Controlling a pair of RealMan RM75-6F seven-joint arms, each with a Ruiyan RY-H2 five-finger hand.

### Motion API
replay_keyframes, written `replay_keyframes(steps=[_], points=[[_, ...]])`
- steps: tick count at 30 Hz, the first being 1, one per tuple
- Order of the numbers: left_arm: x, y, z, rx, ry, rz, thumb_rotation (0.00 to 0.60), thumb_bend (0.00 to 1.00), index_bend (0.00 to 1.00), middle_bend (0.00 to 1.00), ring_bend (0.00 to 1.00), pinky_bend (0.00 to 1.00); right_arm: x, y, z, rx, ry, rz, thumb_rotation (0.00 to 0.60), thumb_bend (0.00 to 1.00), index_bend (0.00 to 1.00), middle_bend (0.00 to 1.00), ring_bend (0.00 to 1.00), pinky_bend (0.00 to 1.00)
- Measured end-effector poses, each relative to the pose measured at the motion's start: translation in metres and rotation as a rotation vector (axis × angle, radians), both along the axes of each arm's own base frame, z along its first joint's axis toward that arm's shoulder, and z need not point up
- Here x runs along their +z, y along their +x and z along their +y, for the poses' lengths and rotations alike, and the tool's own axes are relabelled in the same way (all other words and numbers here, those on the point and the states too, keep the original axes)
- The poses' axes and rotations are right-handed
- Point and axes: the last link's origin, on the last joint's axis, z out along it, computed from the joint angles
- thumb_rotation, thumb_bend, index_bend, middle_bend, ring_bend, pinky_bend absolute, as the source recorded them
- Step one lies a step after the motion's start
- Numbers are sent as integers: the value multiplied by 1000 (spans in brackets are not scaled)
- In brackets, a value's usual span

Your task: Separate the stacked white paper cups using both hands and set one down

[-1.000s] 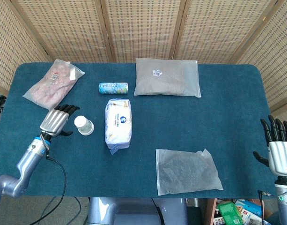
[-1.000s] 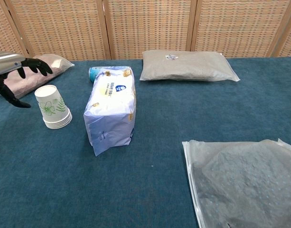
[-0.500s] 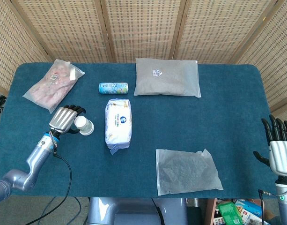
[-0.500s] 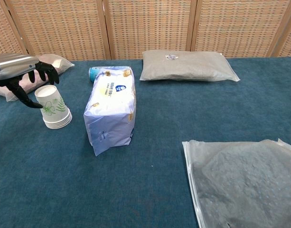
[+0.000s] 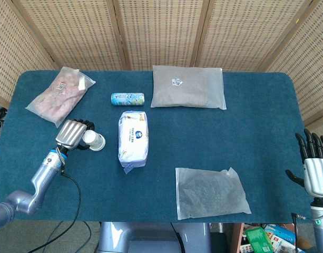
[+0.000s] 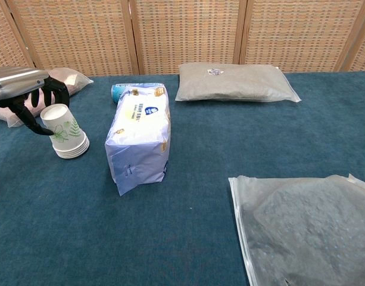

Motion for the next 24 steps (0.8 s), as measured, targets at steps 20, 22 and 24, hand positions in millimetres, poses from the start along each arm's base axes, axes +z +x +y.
replay_keyframes(steps=[20,22,24], points=[[30,52,11,219,-166,-893,600,176,472,478,431,462,-3,29,-36,320,76,111,600,17,221,91,0,0],[28,63,13,254,-217,-1006,600,180,472,478,431,462,-1,39,-47,406,96,141,600,55,261,122,2,0],[24,77,17,289,-281,-1112,600,180,472,478,431,462,2,47,-56,476,111,164,600,102,305,147,14,0]])
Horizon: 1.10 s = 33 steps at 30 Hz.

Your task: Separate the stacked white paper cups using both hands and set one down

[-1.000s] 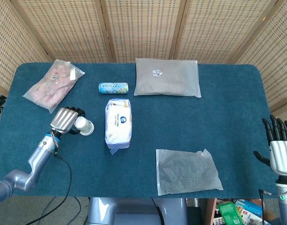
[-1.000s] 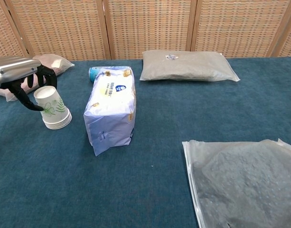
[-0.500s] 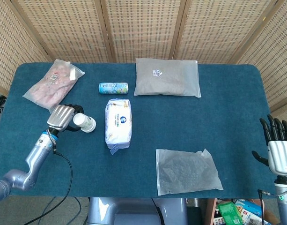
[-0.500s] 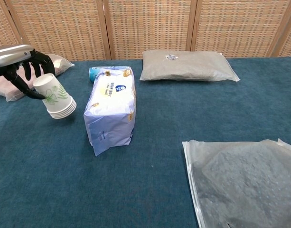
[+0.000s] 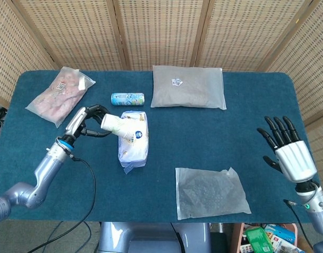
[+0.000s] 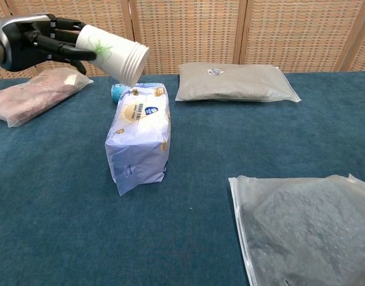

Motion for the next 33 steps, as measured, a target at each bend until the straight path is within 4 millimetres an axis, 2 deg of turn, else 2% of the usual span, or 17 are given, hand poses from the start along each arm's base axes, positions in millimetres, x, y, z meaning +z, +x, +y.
replay_keyframes(steps=[7,13,21,33], points=[[-29,59,12,-23,-153,-184,600,182,472,478,431,462,6,31,-26,195,46,64,600,241,401,209,61,0],[-53,90,18,-38,-216,-220,600,183,472,478,431,462,7,58,-46,303,63,117,600,302,423,223,74,0],[-76,110,22,-28,-254,-256,600,183,472,478,431,462,0,79,-66,341,83,177,600,405,444,237,85,0],[-98,130,24,-11,-298,-322,600,186,472,478,431,462,-23,92,-76,365,131,225,600,413,462,261,104,0]])
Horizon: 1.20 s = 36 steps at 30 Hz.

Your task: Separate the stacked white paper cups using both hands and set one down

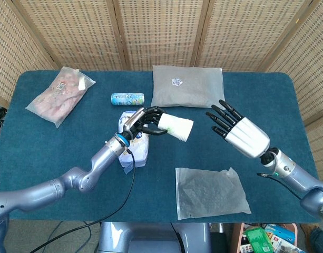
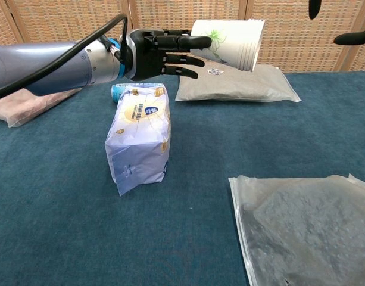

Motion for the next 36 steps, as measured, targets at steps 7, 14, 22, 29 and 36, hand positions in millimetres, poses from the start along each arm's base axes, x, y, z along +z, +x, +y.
replay_keyframes(steps=[7,14,22,29,36], points=[[-13,13,-4,-10,-30,-24,600,199,472,478,431,462,-10,17,-5,47,7,-10,600,434,467,269,112,0],[-18,21,-4,-3,-44,-49,600,206,472,478,431,462,-16,29,-7,69,17,-40,600,437,474,279,123,0],[-20,25,-3,-7,-47,-51,600,209,472,478,431,462,-30,37,-7,89,49,-69,600,452,498,288,133,0],[-23,25,-3,-5,-54,-40,600,229,472,478,431,462,-33,40,-9,98,54,-83,600,468,534,298,140,4],[-25,25,-2,-4,-57,-37,600,230,472,478,431,462,-36,40,-10,99,58,-85,600,491,550,304,143,8]])
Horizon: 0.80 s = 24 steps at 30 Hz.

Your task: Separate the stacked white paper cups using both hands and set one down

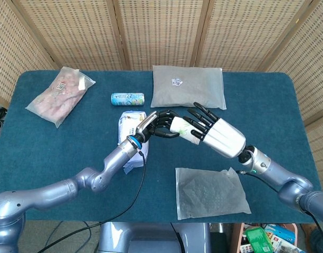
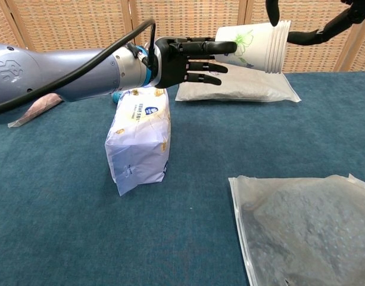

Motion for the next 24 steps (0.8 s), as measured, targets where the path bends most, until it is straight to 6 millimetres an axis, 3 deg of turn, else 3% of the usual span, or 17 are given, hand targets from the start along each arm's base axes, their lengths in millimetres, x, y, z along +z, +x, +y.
replay_keyframes(steps=[24], points=[[-2,0,0,1,-10,1,600,231,472,478,431,462,-6,1,0,14,-3,11,600,602,644,326,151,30]])
